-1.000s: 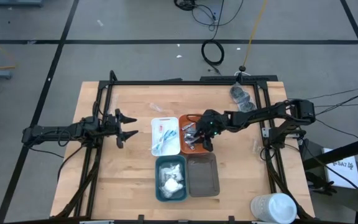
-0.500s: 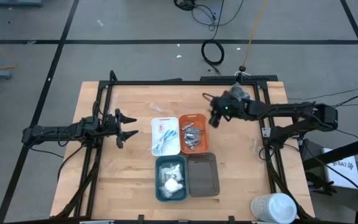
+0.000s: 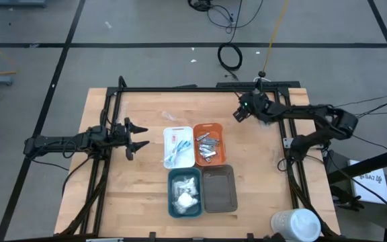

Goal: Pick & Place Travel size toiletries
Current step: Put the top hairbrush into the gray bin

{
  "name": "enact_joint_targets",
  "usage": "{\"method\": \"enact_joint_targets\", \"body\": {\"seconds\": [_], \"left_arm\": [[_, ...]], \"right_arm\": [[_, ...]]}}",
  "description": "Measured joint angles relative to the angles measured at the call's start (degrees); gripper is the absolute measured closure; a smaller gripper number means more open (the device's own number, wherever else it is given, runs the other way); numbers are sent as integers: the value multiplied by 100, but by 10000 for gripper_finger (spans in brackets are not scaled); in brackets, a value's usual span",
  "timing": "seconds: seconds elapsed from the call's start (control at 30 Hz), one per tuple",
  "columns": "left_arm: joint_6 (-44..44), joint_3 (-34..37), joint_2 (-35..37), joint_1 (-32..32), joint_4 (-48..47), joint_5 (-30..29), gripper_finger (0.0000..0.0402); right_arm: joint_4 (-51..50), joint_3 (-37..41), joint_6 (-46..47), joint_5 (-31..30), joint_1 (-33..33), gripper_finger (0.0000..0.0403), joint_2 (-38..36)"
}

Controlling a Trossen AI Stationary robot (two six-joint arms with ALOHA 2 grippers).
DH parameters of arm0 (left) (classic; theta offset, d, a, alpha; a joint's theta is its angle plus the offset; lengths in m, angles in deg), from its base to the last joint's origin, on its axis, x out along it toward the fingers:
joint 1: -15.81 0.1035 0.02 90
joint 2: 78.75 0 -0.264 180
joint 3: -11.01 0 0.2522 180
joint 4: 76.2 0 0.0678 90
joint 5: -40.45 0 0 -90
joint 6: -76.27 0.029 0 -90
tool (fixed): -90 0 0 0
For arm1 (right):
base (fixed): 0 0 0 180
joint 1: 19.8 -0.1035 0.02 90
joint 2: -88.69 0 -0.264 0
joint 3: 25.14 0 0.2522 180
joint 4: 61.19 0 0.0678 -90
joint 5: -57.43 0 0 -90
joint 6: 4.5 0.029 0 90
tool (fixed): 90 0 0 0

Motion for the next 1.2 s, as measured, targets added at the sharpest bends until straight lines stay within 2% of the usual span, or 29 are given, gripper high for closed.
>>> {"method": "enact_joint_targets", "body": {"seconds": [0.2, 0.4, 0.63, 0.73, 0.8, 0.93, 1.03, 1.1, 1.2], "left_arm": [[0, 0, 0, 2, 0, 0, 128], [0, 0, 1, 1, 2, 0, 128], [-1, 0, 0, 1, 1, 0, 128], [0, 0, 0, 0, 1, 0, 128], [0, 0, 0, 0, 0, 0, 128], [-2, 0, 0, 0, 0, 1, 128], [0, 0, 0, 1, 0, 0, 128], [0, 0, 2, 0, 0, 0, 128], [0, 0, 1, 1, 1, 0, 128]], "right_arm": [[510, -176, -163, 2, 492, 148, 625], [484, -427, -337, -21, 557, 154, 932], [464, -455, -348, 114, 618, 164, 931], [98, -520, -335, 629, 618, 162, 840], [-585, -817, -251, 896, 616, 161, 853], [-1986, -1543, -105, 751, 695, 164, 851], [-2270, -1856, -78, 796, 873, 168, 848], [-2293, -1932, -180, 1022, 1009, 171, 848], [-2266, -1935, -384, 1012, 1061, 171, 946]]}}
